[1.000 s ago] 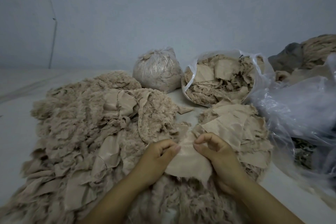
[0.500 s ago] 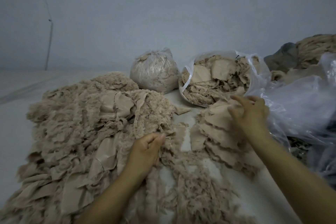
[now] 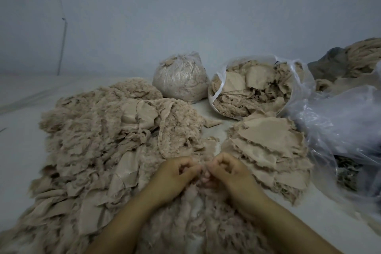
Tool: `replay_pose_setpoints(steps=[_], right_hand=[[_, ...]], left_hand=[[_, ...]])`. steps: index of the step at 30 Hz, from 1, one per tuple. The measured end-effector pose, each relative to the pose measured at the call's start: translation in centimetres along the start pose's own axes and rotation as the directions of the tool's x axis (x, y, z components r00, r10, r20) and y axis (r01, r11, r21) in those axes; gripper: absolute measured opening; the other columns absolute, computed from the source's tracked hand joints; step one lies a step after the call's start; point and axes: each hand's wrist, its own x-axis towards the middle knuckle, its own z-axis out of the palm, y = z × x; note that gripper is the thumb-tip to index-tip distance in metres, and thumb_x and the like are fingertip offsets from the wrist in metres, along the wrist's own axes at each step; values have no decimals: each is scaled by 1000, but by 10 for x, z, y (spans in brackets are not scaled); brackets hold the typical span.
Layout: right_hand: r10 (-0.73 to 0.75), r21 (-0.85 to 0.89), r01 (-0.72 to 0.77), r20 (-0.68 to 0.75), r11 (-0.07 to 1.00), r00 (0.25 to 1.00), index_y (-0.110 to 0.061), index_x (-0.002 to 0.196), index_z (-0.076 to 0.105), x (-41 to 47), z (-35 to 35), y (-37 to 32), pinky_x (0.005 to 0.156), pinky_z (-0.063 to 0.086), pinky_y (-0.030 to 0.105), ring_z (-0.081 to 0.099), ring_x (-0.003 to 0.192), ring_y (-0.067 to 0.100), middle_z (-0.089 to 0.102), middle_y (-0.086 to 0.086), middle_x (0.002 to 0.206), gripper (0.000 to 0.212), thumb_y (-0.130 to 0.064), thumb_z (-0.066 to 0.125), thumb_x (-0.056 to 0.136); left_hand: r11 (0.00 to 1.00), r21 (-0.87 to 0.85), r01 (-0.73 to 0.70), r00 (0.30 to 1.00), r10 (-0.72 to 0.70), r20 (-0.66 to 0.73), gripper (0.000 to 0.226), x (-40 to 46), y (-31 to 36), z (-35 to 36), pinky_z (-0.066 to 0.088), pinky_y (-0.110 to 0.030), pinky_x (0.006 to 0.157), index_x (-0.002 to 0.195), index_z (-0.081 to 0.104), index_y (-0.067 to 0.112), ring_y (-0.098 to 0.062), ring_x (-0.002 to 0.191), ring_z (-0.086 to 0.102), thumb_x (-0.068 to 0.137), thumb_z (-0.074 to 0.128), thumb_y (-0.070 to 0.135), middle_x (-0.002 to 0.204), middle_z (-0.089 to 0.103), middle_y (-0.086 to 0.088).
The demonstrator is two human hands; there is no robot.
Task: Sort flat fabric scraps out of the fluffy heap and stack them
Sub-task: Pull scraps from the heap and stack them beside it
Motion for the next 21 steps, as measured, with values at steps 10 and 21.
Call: replay_pose_setpoints(steps=[10,21], right_hand=[[-155,-456,168,67,874,986,-24,68,53,-1,7,15,58,35,15,42,58,-3,50,-12,64,25,-15,66,87],[158,-77,-154,54,985,986,-8,92,70,-3,-13,2,75,54,30,67,78,21,72,7,87,41,-43,72,71]], left_hand=[[999,9,-32,997,31,66,38,-1,1,-4,46,-25,68,86,65,8,-11,69,58,93,43,38,73,64,0],[981,-193,-28,998,38,51,10,-3,5,-7,42,-8,65,77,64,20,7,69,56,77,67,29,71,63,19]])
